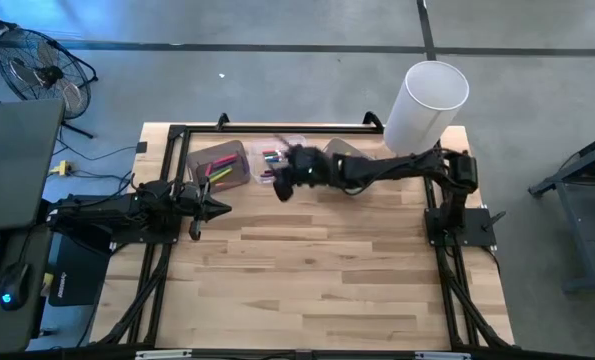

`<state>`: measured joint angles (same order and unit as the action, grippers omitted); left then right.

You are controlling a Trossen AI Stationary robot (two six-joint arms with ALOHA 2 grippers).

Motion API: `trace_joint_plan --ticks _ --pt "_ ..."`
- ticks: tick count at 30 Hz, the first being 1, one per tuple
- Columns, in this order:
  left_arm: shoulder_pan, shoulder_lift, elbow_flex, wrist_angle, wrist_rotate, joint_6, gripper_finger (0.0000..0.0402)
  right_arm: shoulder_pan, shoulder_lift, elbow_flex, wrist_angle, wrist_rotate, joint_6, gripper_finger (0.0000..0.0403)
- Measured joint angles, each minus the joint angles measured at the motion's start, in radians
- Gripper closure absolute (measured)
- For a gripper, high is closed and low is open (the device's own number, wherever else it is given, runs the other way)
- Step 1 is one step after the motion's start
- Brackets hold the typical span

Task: Pick & Place Markers
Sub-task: Put the blue pen into the black bin

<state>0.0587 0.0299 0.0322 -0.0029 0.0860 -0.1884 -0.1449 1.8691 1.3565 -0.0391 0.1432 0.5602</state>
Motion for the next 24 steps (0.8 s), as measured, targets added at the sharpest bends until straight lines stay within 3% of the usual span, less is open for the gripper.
trace_joint_plan --ticks 6,9,17,20,24 --pt "0.0 0.0 0.0 0.0 0.001 0.0 0.04 -0.064 0.068 0.006 0.381 0.022 -0.03 0.0378" --pt "0.0 0.0 0.0 0.0 0.001 0.0 0.04 -0.083 0.145 0.084 0.454 -0.013 -0.065 0.0378" --pt "0.0 0.0 0.0 0.0 0.001 0.0 0.04 -0.074 0.423 0.481 0.411 -0.106 -0.264 0.0378" --pt "0.0 0.0 0.0 0.0 0.0 0.0 0.04 -0.075 0.516 0.626 0.311 -0.091 -0.277 0.0372" --pt "0.0 0.0 0.0 0.0 0.0 0.0 0.04 -0.076 0.614 0.721 0.189 -0.045 -0.277 0.0341"
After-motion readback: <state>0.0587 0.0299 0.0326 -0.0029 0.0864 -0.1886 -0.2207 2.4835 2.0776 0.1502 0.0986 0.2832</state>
